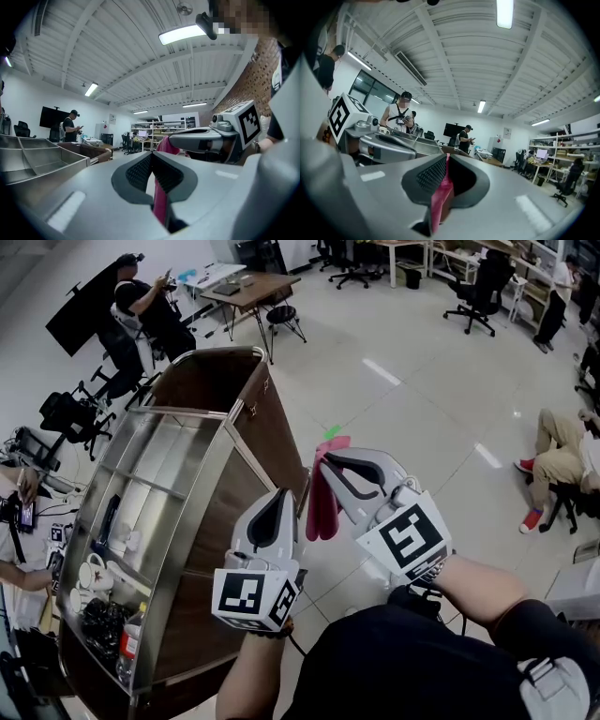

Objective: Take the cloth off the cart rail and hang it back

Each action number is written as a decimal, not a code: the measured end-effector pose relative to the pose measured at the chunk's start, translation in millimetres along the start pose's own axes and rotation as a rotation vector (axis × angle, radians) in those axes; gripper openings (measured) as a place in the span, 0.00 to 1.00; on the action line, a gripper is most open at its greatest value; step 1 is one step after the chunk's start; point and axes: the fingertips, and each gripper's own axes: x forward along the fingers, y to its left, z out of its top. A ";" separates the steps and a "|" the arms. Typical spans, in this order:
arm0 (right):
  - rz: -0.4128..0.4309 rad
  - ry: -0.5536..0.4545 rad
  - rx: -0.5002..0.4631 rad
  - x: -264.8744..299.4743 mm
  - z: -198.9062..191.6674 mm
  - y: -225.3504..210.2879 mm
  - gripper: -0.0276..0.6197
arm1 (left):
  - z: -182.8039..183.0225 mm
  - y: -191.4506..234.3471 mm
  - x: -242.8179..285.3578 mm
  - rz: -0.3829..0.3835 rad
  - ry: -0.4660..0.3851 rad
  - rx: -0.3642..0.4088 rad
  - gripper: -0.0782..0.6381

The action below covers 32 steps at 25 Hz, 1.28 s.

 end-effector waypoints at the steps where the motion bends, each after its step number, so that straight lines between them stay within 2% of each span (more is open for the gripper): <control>1: -0.002 0.008 0.021 1.9 -2.8 -5.8 0.07 | -1.6 1.4 6.6 0.001 0.001 0.002 0.11; 3: -0.009 0.045 0.105 3.7 -11.6 -17.6 0.07 | -4.9 2.9 21.2 0.008 0.006 0.004 0.11; 4: -0.005 0.045 0.113 5.4 -15.7 -25.2 0.07 | -7.1 3.4 29.0 0.015 0.008 0.005 0.11; 11: 0.079 -0.035 0.020 18.6 -32.3 -99.4 0.07 | -13.2 -0.2 102.8 0.090 0.019 0.011 0.11; 16: 0.148 -0.055 0.017 19.4 -49.7 -153.4 0.07 | -18.4 -11.1 159.9 0.154 0.012 0.028 0.11; 19: 0.176 -0.072 0.018 28.2 -54.1 -171.4 0.07 | -22.0 -6.1 176.3 0.195 0.012 0.025 0.11; 22: 0.187 -0.085 0.015 45.2 -55.0 -175.3 0.07 | -22.9 9.0 179.7 0.216 0.004 0.023 0.11; 27: 0.209 -0.058 0.097 54.4 -84.7 -229.5 0.07 | -36.0 5.9 238.1 0.244 0.010 0.032 0.11; 29: 0.213 -0.075 0.076 62.9 -84.2 -237.4 0.07 | -34.5 12.6 246.0 0.248 0.006 0.032 0.11; 32: 0.213 -0.058 0.095 76.4 -87.4 -243.2 0.07 | -38.6 27.6 253.6 0.255 0.011 0.017 0.11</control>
